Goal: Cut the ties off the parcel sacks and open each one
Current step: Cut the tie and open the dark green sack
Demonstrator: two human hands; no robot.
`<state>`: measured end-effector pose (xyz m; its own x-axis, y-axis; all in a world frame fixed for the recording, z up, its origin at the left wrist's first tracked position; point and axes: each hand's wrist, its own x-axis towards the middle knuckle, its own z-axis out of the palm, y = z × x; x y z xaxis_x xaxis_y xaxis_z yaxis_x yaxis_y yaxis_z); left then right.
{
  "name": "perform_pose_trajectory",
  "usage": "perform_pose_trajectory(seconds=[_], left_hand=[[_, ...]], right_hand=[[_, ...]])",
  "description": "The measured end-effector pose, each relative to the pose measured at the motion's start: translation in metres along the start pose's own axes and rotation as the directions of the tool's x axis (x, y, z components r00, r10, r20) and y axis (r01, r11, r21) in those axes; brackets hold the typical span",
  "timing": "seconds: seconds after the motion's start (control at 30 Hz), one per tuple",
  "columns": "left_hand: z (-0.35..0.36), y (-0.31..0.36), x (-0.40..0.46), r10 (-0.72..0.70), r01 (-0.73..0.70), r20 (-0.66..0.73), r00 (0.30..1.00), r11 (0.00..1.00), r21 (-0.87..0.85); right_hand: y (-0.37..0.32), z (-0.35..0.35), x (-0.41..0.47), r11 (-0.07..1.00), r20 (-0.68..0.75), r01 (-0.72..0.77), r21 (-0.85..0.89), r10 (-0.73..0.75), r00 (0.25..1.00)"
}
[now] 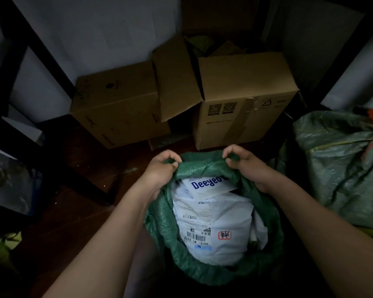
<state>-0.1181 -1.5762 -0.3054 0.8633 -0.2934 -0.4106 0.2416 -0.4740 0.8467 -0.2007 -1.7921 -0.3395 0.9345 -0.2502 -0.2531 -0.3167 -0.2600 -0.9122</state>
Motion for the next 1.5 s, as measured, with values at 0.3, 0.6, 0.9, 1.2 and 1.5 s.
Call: perform_pose_trajectory(seconds=[0.3, 0.6, 0.9, 1.2, 1.5], left_hand=[[0.005, 0.002, -0.006, 0.022, -0.039, 0.177, 0.984, 0.995, 0.096], [0.001, -0.012, -0.003, 0.476, -0.364, 0.044, 0.879, 0.608, 0.706], [0.004, -0.012, -0.002, 0.318, -0.269, 0.014, 0.948, 0.778, 0.567], [0.005, -0.015, 0.006, 0.028, -0.02, -0.032, 0.999, 0.972, 0.233], [-0.001, -0.02, 0.0, 0.138, -0.157, 0.075, 0.988, 0.885, 0.439]], right_hand=[[0.001, -0.002, -0.001, 0.99, 0.02, -0.11, 0.083, 0.109, 0.994], [0.009, 0.002, 0.001, 0.998, 0.015, 0.018, -0.052, -0.017, 1.0], [0.003, 0.003, -0.001, 0.988, 0.037, 0.131, -0.085, -0.129, 0.991], [0.005, 0.008, 0.0, 0.991, 0.12, 0.123, -0.049, -0.117, 0.986], [0.015, 0.015, -0.006, 0.988, 0.226, -0.13, -0.081, 0.145, 0.963]])
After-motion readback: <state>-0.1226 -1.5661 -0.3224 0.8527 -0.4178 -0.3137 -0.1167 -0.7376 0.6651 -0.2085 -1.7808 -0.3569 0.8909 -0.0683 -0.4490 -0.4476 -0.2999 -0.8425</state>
